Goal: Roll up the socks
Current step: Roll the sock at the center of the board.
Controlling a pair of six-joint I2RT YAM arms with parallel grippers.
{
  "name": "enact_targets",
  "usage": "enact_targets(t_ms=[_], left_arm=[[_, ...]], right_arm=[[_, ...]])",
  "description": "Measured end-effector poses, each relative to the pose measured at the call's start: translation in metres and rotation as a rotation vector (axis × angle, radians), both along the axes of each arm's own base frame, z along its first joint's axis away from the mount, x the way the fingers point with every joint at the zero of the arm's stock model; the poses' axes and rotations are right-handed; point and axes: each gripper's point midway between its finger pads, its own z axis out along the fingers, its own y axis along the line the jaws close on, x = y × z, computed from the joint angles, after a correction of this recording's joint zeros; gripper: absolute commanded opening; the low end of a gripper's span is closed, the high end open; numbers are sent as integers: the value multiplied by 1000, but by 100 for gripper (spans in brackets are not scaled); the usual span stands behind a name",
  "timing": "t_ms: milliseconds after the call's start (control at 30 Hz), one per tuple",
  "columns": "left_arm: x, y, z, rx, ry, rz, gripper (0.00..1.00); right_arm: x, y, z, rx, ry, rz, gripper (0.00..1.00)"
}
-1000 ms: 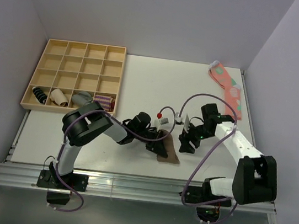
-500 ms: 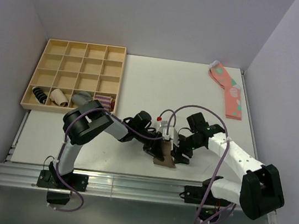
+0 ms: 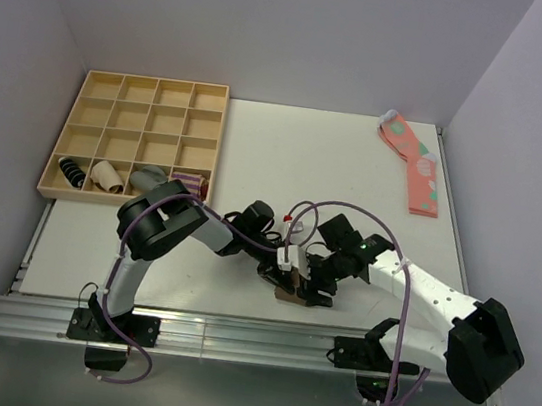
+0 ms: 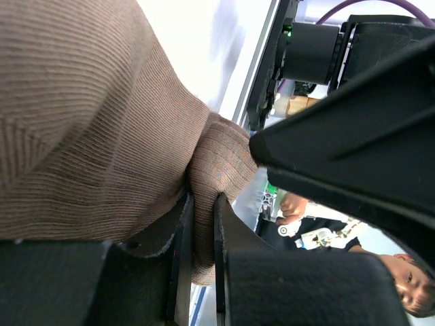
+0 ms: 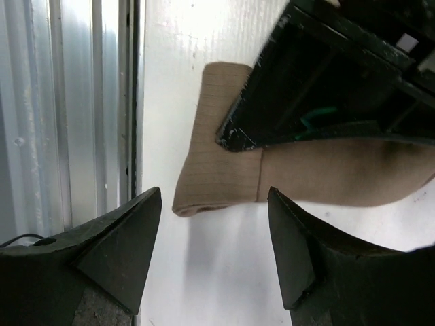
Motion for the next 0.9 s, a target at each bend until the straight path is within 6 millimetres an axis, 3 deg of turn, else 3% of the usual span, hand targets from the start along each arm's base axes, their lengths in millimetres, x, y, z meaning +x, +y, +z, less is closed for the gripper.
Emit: enact_targets(t_ms=[333, 667, 833, 900], left_arm=[[0, 1, 0, 16, 28, -6, 0], [1, 3, -1, 29, 57, -13, 0], [1, 4, -1, 27, 70, -12, 1], [1, 5, -1, 26, 77, -7, 3]], right_arm=[[-11, 6, -13, -40, -7, 29, 70], [-6, 8, -32, -82, -27, 8, 66], [0, 10, -37, -93, -33, -22, 48], [2, 11, -39, -94, -33, -31, 34]])
